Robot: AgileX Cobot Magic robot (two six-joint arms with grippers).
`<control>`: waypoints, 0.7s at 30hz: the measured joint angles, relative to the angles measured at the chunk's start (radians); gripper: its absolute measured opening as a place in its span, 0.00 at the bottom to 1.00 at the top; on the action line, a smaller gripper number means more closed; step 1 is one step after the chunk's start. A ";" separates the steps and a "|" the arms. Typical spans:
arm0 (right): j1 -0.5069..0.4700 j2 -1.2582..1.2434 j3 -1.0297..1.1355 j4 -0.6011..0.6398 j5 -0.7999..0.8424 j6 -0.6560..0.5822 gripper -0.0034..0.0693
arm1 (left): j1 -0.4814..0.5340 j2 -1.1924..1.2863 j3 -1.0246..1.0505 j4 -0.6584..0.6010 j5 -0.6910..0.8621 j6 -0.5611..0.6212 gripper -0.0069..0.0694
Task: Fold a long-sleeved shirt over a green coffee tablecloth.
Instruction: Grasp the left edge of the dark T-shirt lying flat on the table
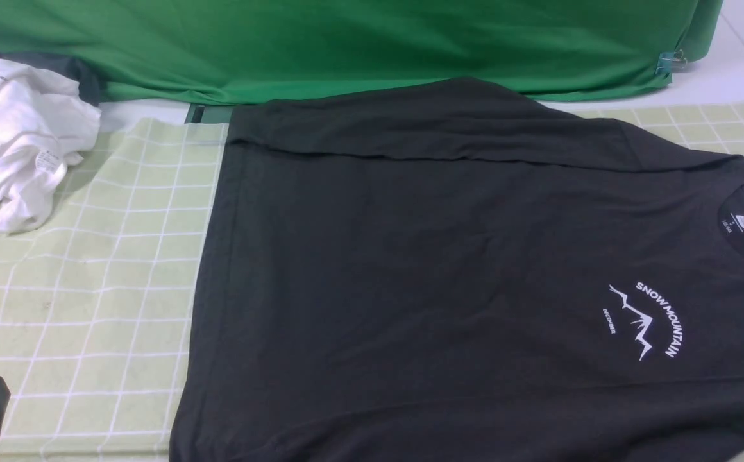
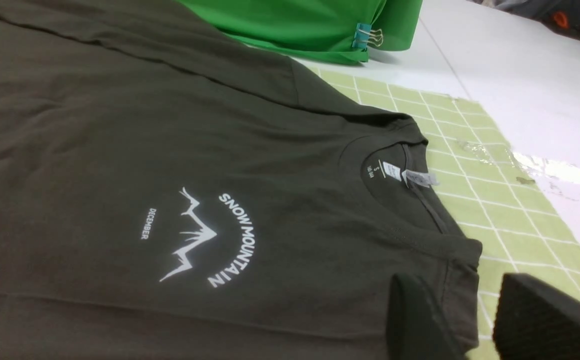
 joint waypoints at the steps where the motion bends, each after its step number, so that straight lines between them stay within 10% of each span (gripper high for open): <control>1: 0.000 0.000 0.000 0.000 0.000 0.000 0.38 | 0.000 0.000 0.000 0.000 0.000 0.000 0.14; 21: 0.000 0.000 0.000 -0.031 0.000 -0.187 0.38 | 0.000 0.000 0.000 0.000 0.000 0.000 0.14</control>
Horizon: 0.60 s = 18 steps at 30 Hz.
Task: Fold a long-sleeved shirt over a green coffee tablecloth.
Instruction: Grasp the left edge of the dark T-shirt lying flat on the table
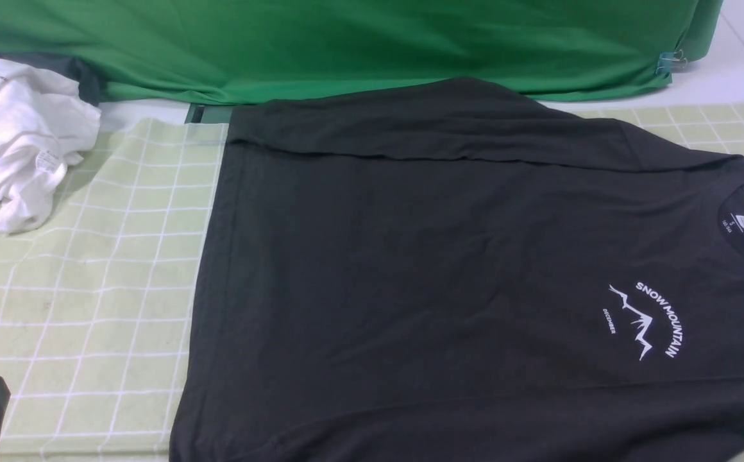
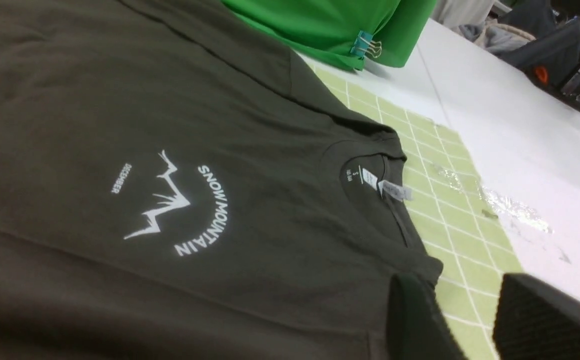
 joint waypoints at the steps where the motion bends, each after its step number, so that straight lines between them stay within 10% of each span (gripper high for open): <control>1: 0.000 0.000 0.000 0.000 0.000 0.000 0.38 | 0.000 0.000 0.000 0.000 0.000 0.000 0.14; 9: 0.000 0.000 0.000 0.075 -0.070 0.070 0.38 | 0.000 0.000 0.000 -0.119 -0.098 -0.082 0.14; 15: 0.000 0.000 0.000 0.374 -0.210 0.598 0.38 | 0.000 0.000 0.000 -0.611 -0.244 -0.416 0.14; 18: 0.000 0.000 0.000 0.401 -0.226 0.748 0.38 | 0.000 0.000 0.000 -0.647 -0.280 -0.482 0.14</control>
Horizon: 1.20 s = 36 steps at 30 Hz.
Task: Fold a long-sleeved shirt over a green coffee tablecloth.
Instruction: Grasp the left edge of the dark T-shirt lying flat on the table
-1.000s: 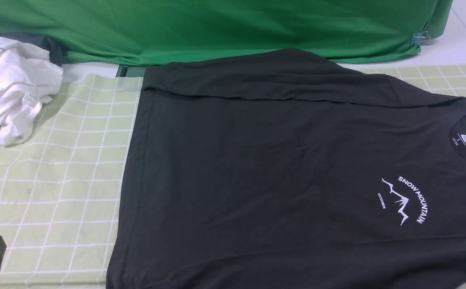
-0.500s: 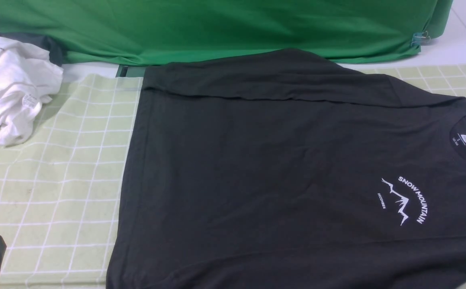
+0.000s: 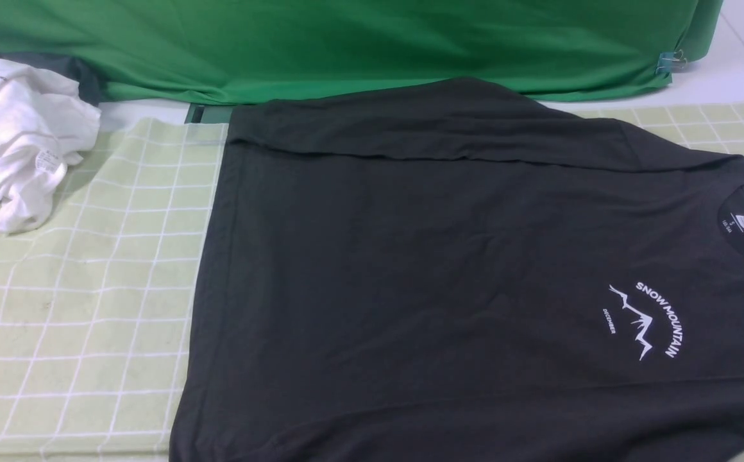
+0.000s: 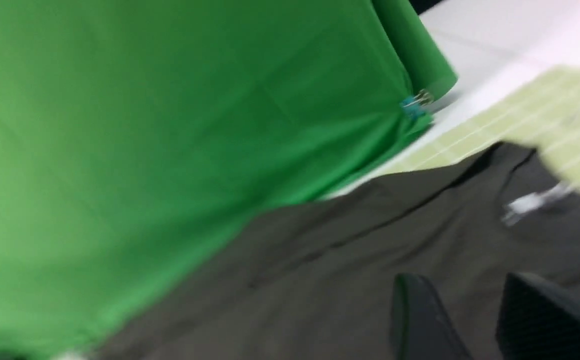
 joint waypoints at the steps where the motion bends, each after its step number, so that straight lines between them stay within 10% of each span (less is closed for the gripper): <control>1: 0.000 0.000 0.000 0.002 0.000 0.018 0.38 | 0.000 0.000 0.000 0.004 -0.004 -0.006 0.14; 11: 0.000 0.000 0.000 0.008 -0.081 0.066 0.37 | 0.000 0.000 0.000 0.007 -0.055 -0.112 0.14; 21: 0.000 0.029 -0.227 -0.006 -0.229 -0.189 0.06 | 0.000 0.095 -0.426 0.283 0.147 -0.177 0.14; 29: 0.000 0.276 -0.648 -0.010 0.404 -0.622 0.05 | 0.000 0.615 -0.711 0.186 0.913 0.380 0.14; 36: 0.000 0.490 -0.721 -0.011 0.779 -0.686 0.06 | 0.000 1.013 -0.492 -0.052 1.047 0.712 0.14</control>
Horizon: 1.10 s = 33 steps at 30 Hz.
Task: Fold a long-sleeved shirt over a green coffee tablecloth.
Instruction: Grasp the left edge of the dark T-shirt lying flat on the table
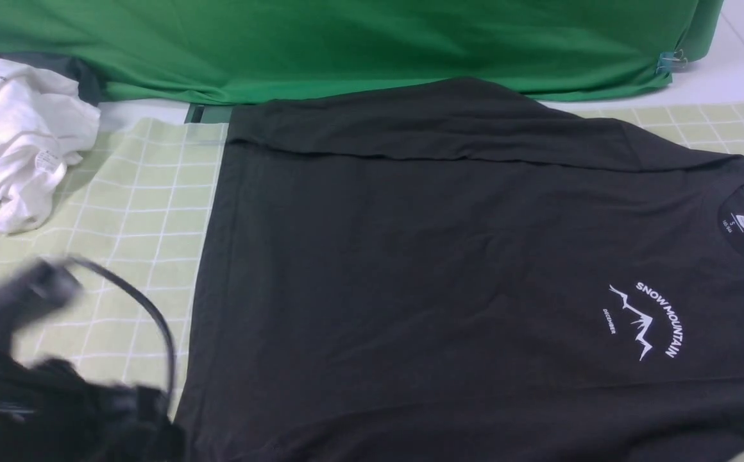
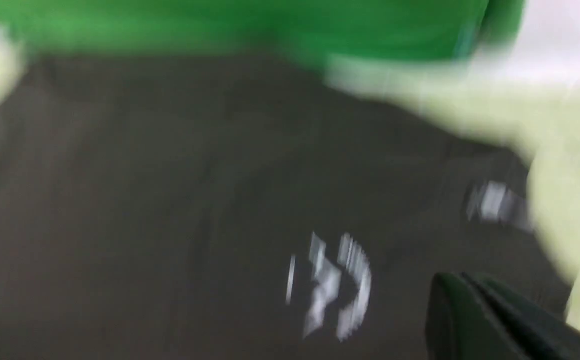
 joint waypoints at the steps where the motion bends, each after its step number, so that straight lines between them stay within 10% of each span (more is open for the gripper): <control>1: 0.000 0.015 0.000 0.000 0.015 -0.002 0.06 | 0.000 0.019 0.012 -0.004 -0.003 0.009 0.14; 19: 0.000 0.380 -0.003 0.003 0.172 -0.007 0.12 | -0.350 0.263 0.056 0.104 -0.393 -0.172 0.35; 33: 0.000 0.383 -0.006 0.003 0.172 -0.007 0.15 | -0.374 0.342 0.026 0.151 -0.428 -0.231 0.62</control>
